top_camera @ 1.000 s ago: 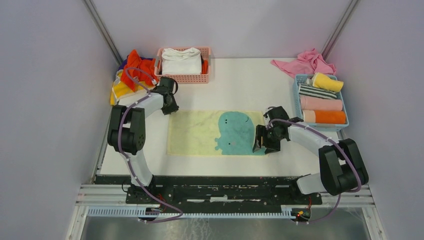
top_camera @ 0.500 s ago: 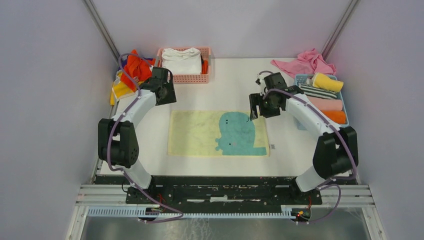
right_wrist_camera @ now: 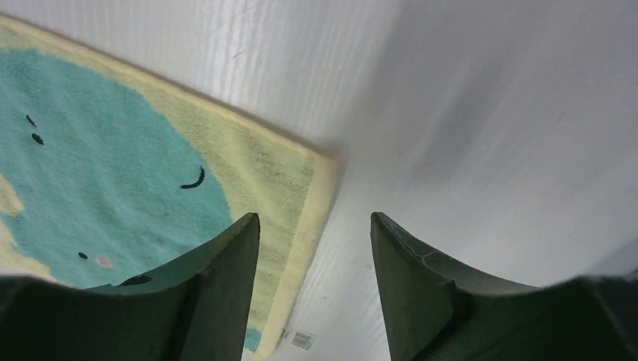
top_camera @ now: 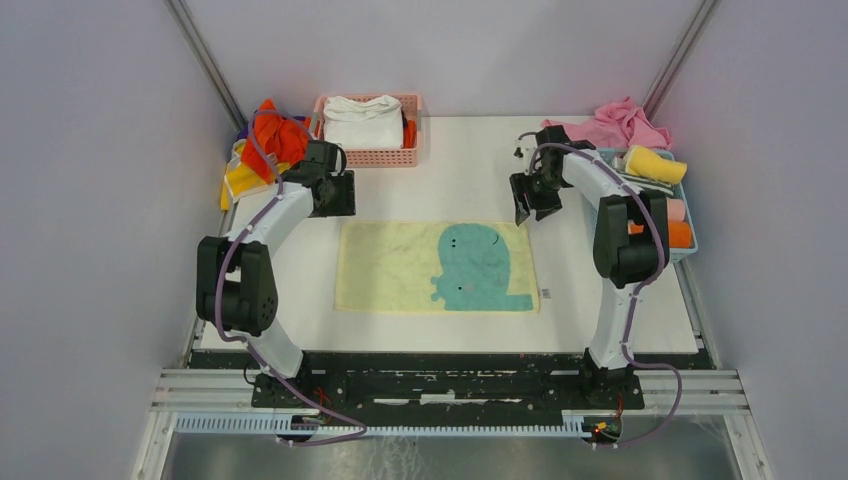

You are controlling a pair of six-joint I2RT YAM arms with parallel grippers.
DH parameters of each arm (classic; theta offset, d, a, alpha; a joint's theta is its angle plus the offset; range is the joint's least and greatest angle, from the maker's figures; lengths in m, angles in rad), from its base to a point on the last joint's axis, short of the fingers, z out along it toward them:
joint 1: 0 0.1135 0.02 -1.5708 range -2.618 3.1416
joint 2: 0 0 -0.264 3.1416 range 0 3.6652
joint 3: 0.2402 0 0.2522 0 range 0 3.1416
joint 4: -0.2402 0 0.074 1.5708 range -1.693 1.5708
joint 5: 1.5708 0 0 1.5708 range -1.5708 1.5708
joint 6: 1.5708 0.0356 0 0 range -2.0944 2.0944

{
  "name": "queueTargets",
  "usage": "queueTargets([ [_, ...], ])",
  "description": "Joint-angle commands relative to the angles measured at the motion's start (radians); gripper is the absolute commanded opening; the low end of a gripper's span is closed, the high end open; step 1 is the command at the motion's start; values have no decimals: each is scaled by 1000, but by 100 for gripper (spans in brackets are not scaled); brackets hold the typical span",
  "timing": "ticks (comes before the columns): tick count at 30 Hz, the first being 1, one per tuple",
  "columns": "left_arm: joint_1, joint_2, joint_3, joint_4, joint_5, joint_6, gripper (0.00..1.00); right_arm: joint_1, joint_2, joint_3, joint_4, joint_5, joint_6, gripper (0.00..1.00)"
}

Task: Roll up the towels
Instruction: Fold the towel at the center of the board.

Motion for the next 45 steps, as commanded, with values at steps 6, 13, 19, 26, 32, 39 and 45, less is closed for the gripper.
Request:
queueTargets([
  [6,0,3,18,1,-3,57,76,-26,88,78,-7,-93,-44,61],
  [13,0,12,21,-4,1,56,76,-26,135,80,-13,-71,-60,53],
  [19,0,18,23,-3,1,54,76,-24,147,53,-11,-21,-67,46],
  [26,0,28,26,-9,0,55,76,-23,165,77,-2,-12,-60,46],
  [32,5,54,30,-14,6,58,76,-22,195,98,-15,2,-63,38],
  [39,27,94,43,-12,58,51,76,-14,170,50,12,78,-77,10],
  [45,68,187,115,-39,95,48,70,16,128,8,56,151,-100,1],
])
